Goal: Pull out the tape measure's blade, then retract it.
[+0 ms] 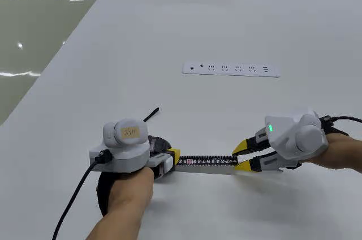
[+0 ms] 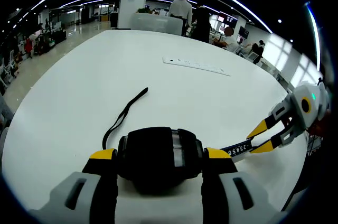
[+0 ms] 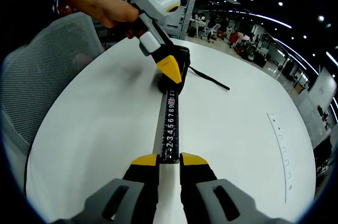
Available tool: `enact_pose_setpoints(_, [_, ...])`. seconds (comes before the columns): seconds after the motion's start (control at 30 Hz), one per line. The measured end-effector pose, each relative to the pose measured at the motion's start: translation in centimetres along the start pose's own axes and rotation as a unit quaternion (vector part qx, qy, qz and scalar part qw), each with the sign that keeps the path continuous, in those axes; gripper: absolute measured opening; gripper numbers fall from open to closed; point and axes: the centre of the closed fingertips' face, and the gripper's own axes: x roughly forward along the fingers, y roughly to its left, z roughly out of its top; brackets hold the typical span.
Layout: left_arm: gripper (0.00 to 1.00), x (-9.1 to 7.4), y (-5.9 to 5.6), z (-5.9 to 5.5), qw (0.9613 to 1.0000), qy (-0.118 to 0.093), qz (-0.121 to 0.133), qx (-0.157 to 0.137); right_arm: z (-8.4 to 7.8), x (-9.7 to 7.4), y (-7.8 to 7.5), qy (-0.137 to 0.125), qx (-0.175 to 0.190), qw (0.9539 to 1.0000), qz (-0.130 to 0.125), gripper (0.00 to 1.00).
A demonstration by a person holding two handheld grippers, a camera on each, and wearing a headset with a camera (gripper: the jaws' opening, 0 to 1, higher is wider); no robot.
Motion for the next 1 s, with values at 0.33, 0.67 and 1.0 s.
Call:
enact_pose_setpoints(0.33, [0.6, 0.02, 0.04, 0.08, 1.0, 0.002, -0.004, -0.002, 0.43, 0.22, -0.09, -0.003, -0.003, 1.0, 0.0, 0.14])
enact_pose_setpoints(0.67, [0.6, 0.32, 0.18, 0.18, 1.0, 0.002, -0.006, -0.002, 0.71, 0.55, -0.06, -0.004, -0.004, 1.0, 0.002, 0.14])
enact_pose_setpoints(1.0, [0.6, 0.23, -0.1, 0.18, 1.0, 0.0, -0.006, 0.0, 1.04, 0.92, -0.02, -0.006, -0.003, 1.0, 0.002, 0.14])
